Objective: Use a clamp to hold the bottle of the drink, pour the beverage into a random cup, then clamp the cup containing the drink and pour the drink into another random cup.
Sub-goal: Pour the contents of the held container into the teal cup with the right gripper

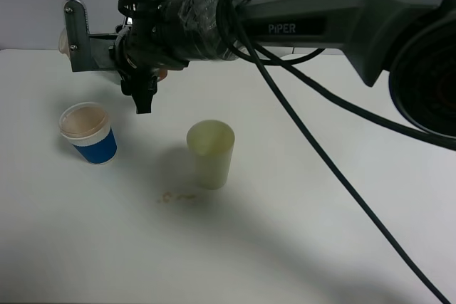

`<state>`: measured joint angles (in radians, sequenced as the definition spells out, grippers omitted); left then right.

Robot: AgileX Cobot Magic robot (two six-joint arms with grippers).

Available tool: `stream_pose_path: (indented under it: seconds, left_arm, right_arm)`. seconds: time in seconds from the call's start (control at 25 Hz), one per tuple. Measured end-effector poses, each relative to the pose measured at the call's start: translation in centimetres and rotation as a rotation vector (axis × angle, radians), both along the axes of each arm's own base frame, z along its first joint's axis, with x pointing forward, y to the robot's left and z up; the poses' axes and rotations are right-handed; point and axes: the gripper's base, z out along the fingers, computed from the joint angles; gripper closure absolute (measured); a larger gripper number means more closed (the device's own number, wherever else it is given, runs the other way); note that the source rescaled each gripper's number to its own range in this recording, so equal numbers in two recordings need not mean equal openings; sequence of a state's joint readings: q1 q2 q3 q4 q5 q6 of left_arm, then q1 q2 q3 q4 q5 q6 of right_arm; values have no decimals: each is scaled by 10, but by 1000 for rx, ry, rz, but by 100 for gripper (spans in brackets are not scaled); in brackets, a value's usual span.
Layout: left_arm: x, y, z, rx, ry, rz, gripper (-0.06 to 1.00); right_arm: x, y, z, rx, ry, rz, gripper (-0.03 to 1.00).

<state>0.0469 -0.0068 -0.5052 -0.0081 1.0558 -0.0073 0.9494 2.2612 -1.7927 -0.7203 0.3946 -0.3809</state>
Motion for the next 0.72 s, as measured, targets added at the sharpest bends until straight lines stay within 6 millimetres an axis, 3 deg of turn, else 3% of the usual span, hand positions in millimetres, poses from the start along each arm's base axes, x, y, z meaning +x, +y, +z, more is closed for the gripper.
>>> stream_pose_path:
  seconds: [0.4, 0.72]
  left_arm:
    - [0, 0, 0, 0, 0, 0, 1]
    - [0, 0, 0, 0, 0, 0, 1]
  right_arm:
    - [-12, 2, -5, -187, -35, 95, 95]
    - [-13, 0, -6, -217, -33, 93, 95]
